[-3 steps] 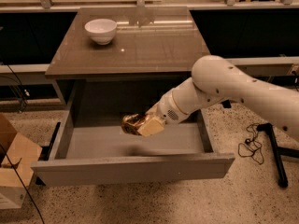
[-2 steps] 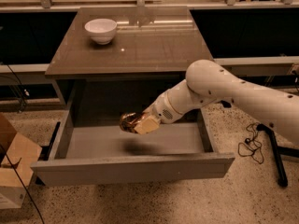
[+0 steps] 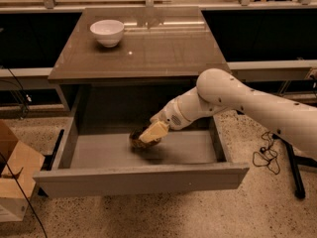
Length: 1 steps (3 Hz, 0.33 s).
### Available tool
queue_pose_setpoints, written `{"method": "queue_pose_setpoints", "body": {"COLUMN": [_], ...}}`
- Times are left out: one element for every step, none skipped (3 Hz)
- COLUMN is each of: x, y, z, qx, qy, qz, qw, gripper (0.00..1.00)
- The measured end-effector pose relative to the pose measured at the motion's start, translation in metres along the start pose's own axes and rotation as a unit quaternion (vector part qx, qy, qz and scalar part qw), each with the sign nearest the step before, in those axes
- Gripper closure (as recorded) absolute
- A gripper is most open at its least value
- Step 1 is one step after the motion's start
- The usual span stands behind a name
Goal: Place orange can into top drawer
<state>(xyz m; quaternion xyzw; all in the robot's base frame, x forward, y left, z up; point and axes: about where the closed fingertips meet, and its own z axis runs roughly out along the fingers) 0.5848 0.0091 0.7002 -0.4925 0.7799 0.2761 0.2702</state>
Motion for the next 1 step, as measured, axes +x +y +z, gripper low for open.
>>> {"method": "queue_pose_setpoints", "body": {"x": [0.0], "y": [0.0006], "z": [0.0012], "qx": [-0.001], "qy": [0.0], "qz": [0.0], "qw": [1.0], "gripper": [0.0]}}
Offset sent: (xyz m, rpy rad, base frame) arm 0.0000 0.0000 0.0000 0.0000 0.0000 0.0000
